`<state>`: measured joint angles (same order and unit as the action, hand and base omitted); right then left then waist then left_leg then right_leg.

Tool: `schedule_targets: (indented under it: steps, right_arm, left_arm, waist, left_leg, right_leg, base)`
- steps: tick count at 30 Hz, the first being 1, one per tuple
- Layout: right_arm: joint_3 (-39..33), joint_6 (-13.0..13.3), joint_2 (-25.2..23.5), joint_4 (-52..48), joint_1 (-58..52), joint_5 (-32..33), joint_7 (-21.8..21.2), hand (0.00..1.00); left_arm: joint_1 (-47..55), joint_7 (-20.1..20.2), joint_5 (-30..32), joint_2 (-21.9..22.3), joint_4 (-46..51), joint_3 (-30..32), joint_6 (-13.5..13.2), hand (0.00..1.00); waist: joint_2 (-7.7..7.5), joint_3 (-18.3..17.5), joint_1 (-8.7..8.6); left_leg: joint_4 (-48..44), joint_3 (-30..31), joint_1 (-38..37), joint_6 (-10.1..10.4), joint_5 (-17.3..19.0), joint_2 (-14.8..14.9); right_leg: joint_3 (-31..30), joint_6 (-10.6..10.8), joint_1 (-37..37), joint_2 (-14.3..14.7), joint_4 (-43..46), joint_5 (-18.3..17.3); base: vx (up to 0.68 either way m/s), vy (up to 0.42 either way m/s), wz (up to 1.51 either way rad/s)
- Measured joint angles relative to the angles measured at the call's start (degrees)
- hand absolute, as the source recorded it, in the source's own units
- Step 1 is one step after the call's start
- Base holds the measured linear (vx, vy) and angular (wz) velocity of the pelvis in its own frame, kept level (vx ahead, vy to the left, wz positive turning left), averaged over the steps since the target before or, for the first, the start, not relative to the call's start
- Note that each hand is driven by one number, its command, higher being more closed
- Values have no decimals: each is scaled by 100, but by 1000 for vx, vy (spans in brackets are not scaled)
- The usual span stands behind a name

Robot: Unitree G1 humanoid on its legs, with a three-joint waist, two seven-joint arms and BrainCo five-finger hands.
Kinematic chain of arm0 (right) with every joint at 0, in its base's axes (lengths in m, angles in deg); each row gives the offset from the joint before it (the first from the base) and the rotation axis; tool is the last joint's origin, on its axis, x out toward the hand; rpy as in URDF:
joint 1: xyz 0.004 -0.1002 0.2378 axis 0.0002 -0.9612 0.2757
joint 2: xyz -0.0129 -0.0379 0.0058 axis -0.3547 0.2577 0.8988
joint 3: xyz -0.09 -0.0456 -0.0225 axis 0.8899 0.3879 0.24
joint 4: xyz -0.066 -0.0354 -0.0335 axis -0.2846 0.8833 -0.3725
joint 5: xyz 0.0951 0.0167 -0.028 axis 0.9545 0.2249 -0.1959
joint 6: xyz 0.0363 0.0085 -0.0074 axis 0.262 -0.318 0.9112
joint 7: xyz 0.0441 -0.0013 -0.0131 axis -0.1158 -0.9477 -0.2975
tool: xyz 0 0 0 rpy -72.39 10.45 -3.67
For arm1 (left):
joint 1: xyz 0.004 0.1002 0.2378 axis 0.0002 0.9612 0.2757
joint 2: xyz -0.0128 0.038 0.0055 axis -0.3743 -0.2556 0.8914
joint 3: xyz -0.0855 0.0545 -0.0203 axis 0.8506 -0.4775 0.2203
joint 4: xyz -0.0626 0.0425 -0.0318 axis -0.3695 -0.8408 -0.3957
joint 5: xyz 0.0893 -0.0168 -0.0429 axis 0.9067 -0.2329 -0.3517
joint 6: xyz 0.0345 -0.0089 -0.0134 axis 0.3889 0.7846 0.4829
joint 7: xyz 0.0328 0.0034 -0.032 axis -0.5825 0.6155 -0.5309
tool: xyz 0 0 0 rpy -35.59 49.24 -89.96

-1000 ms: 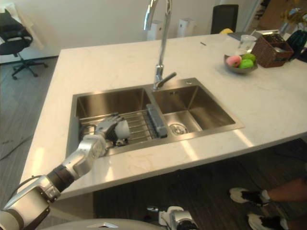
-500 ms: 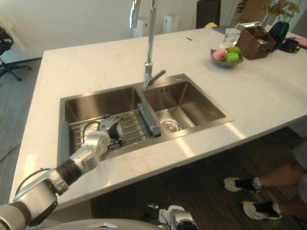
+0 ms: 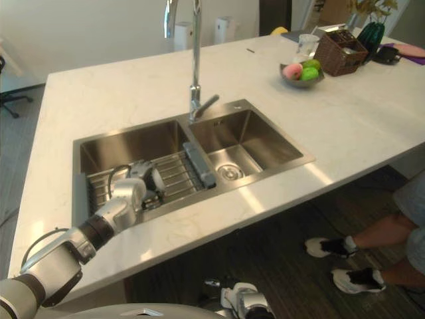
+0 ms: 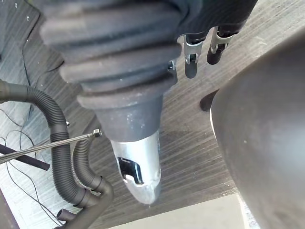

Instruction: Walk over to the sink, pick up the cup, carry it to the dishwasher, place the cup inside the dishwasher, then close the dishwasher door

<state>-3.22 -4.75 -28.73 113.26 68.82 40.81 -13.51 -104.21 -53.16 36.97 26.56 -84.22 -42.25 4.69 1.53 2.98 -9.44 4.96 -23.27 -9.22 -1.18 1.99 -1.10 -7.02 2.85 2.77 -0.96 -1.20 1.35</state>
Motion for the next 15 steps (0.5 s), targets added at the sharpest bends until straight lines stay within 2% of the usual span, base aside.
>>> schedule_targets:
  steps: [7,15]
  right_arm:
    - [4,47,28,-6,-49,-196,8,0]
    - [18,142,45,1,-57,-194,18,0]
  left_arm:
    - [-63,13,-9,5,4,136,-173,0]
    - [-64,28,-189,4,79,131,-184,0]
  waist:
    - [-15,11,-20]
    - [-23,23,-45]
  left_leg:
    - [-1,156,15,10,4,0]
    - [-1,375,9,-10,-16,-2]
  right_leg:
    - [131,-5,37,-11,2,-28]
    - [329,-16,92,-30,88,-136]
  base:
    - [3,-24,9]
    - [-5,-27,14]
